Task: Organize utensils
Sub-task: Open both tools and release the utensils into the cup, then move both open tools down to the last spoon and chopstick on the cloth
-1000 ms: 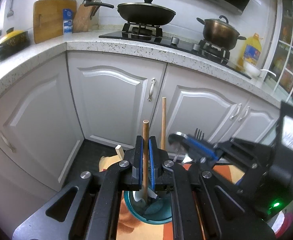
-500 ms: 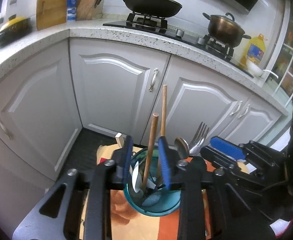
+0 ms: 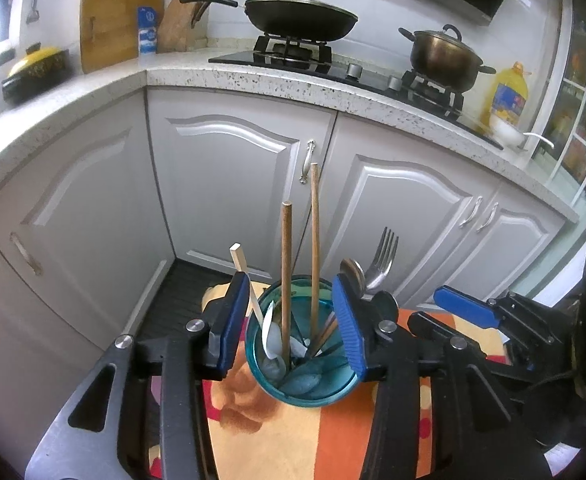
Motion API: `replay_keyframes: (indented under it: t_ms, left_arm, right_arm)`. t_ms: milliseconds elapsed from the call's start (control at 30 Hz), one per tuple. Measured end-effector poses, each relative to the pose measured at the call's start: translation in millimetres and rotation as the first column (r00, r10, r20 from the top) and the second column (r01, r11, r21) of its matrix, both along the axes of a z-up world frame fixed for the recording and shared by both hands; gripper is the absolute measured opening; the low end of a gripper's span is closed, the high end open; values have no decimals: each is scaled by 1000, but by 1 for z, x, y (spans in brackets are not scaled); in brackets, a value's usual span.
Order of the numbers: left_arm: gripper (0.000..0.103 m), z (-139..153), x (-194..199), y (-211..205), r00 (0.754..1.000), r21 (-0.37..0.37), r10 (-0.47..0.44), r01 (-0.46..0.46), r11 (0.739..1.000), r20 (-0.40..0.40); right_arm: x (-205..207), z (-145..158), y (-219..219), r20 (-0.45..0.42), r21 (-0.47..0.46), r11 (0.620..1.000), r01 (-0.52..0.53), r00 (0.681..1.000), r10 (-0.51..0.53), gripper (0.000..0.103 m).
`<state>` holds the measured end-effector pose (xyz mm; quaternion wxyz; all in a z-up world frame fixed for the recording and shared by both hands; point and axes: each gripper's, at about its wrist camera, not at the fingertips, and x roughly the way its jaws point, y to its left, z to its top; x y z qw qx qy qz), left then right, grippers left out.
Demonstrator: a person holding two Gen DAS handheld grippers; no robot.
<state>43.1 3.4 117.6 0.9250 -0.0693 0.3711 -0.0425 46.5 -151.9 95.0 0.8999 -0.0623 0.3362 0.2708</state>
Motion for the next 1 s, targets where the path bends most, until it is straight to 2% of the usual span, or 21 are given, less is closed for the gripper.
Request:
replay_keyframes:
  t_ms: [333,667,1000]
  left_arm:
    - [43,2,-23,-17,1000,34,-3,3,999,19]
    - [43,-5,-43,-44,998,43,-60,60,997,3]
    - [43,-13,-53,-67,997,74,-78,79,994,-7]
  right_arm:
    - [-20,-5,-9,-33,23,999,29,999,-28,36]
    - [-37,-19,-47,-84,15,996,91,992,-89,38]
    - [-46,-25,-75,-104,11,990,143,984,-142,38]
